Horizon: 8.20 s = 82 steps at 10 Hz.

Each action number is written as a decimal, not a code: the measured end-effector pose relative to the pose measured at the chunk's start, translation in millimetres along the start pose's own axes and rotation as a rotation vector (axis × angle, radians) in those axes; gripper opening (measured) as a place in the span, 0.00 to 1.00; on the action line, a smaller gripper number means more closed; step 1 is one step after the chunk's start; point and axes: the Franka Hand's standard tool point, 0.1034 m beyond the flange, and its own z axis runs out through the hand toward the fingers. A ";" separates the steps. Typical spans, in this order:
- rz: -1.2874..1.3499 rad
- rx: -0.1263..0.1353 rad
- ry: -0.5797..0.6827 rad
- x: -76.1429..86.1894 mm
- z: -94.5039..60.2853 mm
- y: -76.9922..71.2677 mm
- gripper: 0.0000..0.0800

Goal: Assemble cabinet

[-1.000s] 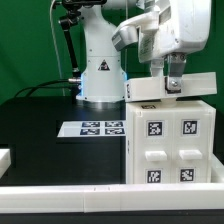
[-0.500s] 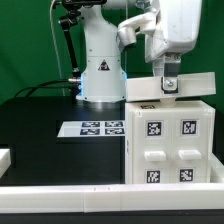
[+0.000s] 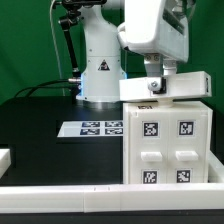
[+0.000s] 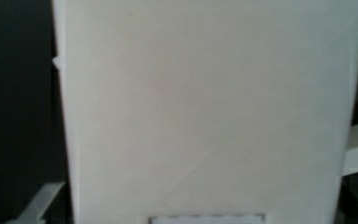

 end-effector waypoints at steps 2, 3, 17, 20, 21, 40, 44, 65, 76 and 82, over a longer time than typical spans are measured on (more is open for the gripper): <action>0.129 -0.006 0.007 0.5 0.3 0.7 0.69; 0.176 -0.013 0.016 1.4 0.3 1.1 0.69; 1.367 0.093 0.008 7.3 0.1 -7.1 0.69; 1.554 0.108 0.002 9.2 0.1 -8.7 0.69; 1.624 0.114 -0.001 10.1 0.1 -9.3 0.69; 2.752 0.268 -0.109 23.2 -6.0 -17.0 0.96; 2.723 0.301 -0.070 29.0 -26.3 -15.1 1.00; 0.918 0.190 0.101 34.0 -31.8 -9.8 1.00; -0.093 0.097 0.072 17.2 -17.0 -10.9 1.00; -0.262 0.095 0.030 4.3 -0.2 -7.7 0.98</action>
Offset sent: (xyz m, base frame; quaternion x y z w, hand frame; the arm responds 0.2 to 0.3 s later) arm 0.0000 0.0000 0.0000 0.0000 0.0000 0.1938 0.9810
